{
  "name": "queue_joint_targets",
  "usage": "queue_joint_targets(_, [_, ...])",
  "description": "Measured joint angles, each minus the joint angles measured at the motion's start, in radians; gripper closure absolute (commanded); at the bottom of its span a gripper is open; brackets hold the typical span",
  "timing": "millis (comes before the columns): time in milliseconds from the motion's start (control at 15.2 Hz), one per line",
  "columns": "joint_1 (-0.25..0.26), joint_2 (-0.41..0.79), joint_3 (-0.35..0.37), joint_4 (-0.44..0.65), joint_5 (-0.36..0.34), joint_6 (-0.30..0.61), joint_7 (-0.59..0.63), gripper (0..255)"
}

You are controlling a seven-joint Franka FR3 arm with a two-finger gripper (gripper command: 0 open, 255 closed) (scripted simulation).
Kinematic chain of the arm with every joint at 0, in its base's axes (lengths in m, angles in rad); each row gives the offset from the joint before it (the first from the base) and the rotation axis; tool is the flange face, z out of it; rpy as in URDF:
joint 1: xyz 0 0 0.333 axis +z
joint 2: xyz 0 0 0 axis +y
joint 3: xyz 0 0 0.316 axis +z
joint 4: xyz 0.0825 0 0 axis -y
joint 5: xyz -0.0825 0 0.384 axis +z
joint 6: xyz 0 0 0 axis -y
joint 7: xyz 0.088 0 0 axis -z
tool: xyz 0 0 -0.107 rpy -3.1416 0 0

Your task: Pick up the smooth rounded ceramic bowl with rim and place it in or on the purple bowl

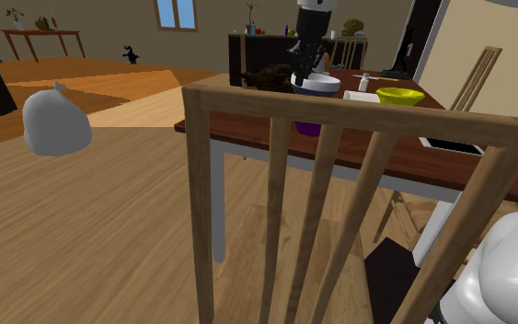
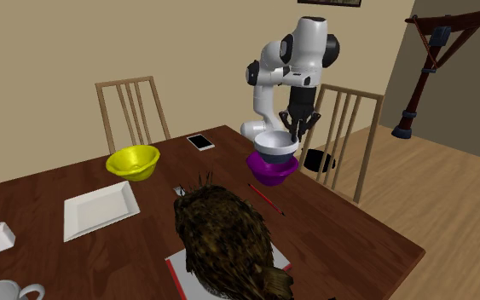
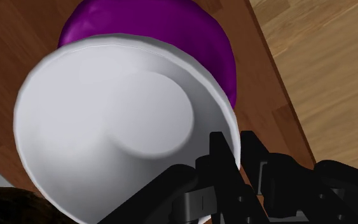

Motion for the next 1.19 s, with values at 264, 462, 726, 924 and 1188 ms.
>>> queue_joint_targets(264, [0.000,0.000,0.000,0.000,0.000,0.000,0.000,0])
queue_joint_targets(462, [0.000,0.000,0.000,0.000,0.000,0.000,0.000,0])
queue_joint_targets(726, [0.003,0.054,0.004,0.171,-0.001,-0.115,-0.001,0])
queue_joint_targets(924, [0.003,0.059,0.004,0.206,-0.002,-0.146,-0.002,0])
queue_joint_targets(1188, [0.003,0.060,0.004,0.211,-0.002,-0.150,-0.002,0])
